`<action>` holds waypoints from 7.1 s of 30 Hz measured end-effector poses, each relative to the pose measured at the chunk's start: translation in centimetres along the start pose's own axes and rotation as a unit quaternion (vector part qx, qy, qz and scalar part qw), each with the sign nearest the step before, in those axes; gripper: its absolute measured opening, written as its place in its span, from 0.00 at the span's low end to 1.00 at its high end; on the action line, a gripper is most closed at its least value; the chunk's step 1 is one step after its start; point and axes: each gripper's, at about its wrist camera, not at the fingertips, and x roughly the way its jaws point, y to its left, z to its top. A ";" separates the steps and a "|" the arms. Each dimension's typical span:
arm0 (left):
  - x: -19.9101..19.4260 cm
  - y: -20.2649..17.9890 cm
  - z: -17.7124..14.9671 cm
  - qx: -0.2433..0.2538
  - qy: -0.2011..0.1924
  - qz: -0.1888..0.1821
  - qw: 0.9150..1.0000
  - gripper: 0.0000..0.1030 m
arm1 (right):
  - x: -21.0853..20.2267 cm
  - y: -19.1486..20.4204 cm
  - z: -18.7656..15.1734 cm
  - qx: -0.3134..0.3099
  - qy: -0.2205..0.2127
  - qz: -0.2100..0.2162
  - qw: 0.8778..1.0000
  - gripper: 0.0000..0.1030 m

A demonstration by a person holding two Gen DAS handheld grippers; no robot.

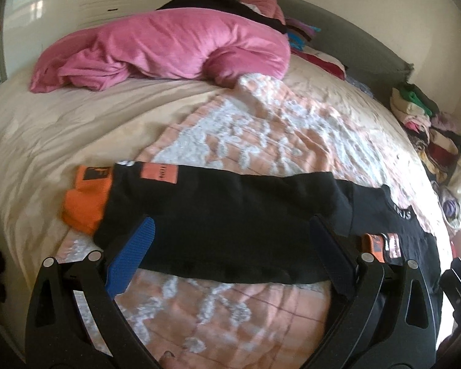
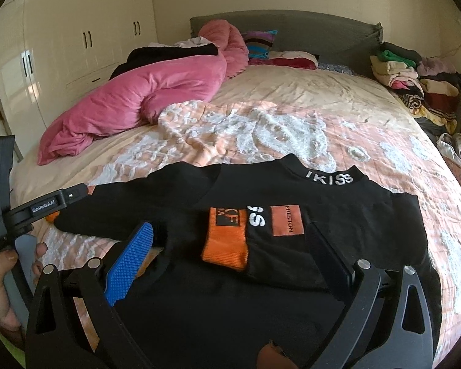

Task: Fold small clothes

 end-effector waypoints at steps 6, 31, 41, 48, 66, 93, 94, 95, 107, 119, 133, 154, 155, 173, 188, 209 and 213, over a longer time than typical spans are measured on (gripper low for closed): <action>0.2 1.8 0.1 -0.015 0.004 0.015 1.000 0.91 | 0.0 1.5 0.5 -0.013 -0.003 0.013 1.000 0.96; 1.9 10.7 -0.9 -0.122 0.040 0.010 0.992 0.91 | 2.2 9.2 0.0 -0.075 0.022 0.072 0.994 0.96; 3.1 13.3 -1.5 -0.170 0.012 -0.033 0.985 0.90 | 2.7 9.5 -1.4 -0.067 0.039 0.084 0.994 0.96; 3.0 14.5 -0.9 -0.175 -0.007 -0.032 0.984 0.45 | 3.2 8.5 -2.0 -0.045 0.050 0.084 0.994 0.96; -1.7 10.9 0.9 -0.115 -0.091 -0.110 0.983 0.03 | 2.4 6.5 -2.1 -0.013 0.049 0.076 0.996 0.96; -4.9 0.2 0.2 -0.025 -0.055 -0.185 0.981 0.03 | -3.3 -3.2 -2.2 0.078 -0.007 0.018 0.997 0.96; -5.0 -0.3 0.1 -0.021 -0.054 -0.188 0.981 0.03 | -3.6 -3.7 -2.3 0.083 -0.011 0.015 0.996 0.96; -5.1 -0.7 0.1 -0.018 -0.053 -0.191 0.980 0.03 | -3.8 -4.0 -2.3 0.085 -0.013 0.013 0.996 0.96; -6.4 -4.6 0.1 0.010 -0.050 -0.206 0.977 0.03 | -6.3 -7.9 -3.3 0.125 -0.033 0.001 0.992 0.96; -7.5 -10.8 -0.2 0.049 -0.036 -0.255 0.965 0.03 | -8.5 -11.6 -4.4 0.163 -0.051 -0.014 0.985 0.96; -6.3 -17.3 -1.3 0.093 0.001 -0.286 0.954 0.03 | -10.7 -16.9 -6.5 0.217 -0.068 -0.037 0.973 0.96; 0.3 -26.1 -8.6 0.175 0.117 -0.318 0.924 0.06 | -9.7 -21.6 -9.2 0.260 -0.051 -0.076 0.961 0.96; 0.6 -26.2 -9.0 0.178 0.123 -0.320 0.922 0.08 | -9.5 -21.7 -9.3 0.261 -0.048 -0.078 0.961 0.96; 2.9 -23.2 -4.9 0.205 0.033 -0.184 0.961 0.86 | -2.0 -17.2 -8.7 0.214 0.037 -0.037 0.975 0.96; 3.8 -16.2 -1.0 0.135 -0.045 -0.140 0.980 0.91 | 2.8 -13.4 -7.2 0.133 0.051 -0.010 0.990 0.13; 5.0 -13.2 -0.2 0.091 -0.034 -0.130 0.987 0.91 | -3.0 -16.3 0.5 0.002 -0.058 -0.123 0.991 0.11; 4.9 -14.7 -1.2 0.112 -0.022 -0.152 0.982 0.91 | -1.9 -17.3 -1.0 0.014 -0.038 -0.130 0.991 0.11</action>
